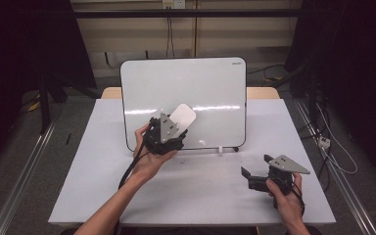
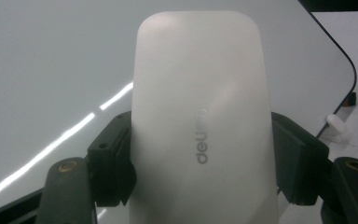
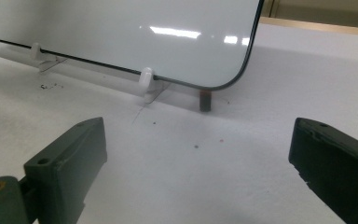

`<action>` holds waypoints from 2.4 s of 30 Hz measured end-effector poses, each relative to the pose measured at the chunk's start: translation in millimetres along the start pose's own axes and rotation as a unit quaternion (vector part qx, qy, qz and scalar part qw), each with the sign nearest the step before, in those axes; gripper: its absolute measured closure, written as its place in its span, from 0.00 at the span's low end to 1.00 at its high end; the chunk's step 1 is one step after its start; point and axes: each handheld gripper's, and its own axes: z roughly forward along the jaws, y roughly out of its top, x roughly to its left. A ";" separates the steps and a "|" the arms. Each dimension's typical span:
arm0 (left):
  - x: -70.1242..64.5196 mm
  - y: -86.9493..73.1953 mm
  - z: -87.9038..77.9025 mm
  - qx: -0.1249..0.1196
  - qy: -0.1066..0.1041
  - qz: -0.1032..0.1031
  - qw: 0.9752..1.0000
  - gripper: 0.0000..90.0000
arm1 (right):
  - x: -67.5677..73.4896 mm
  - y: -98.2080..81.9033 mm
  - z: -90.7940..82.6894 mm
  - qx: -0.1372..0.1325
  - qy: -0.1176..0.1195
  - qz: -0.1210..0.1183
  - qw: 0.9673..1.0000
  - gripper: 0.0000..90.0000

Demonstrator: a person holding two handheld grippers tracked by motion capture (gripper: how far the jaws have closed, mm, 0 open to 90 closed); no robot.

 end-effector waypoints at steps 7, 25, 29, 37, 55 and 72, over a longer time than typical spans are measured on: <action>10.5 -10.7 -13.8 -0.002 0.013 -0.007 1.000 0.35 | 4.2 2.6 5.1 0.005 0.000 -0.002 1.000 0.05; 38.1 -33.5 -42.7 0.013 0.081 -0.024 0.996 0.35 | -2.1 -1.8 1.3 0.002 -0.002 0.003 1.000 0.05; 45.0 -35.7 -46.4 0.012 0.081 -0.029 0.996 0.35 | -2.3 -2.4 0.3 0.003 -0.003 0.005 1.000 0.05; 50.1 -49.0 -43.6 0.023 0.087 -0.026 0.996 0.35 | -1.0 -2.8 0.5 0.006 -0.005 0.004 1.000 0.05; 44.2 -81.0 -10.5 0.088 0.103 0.028 0.990 0.34 | -1.0 -2.8 -1.9 0.004 -0.007 0.004 1.000 0.05; 51.7 -73.6 -27.0 0.069 0.072 -0.041 0.994 0.09 | 1.1 -2.2 -1.5 0.006 -0.005 -0.001 1.000 0.05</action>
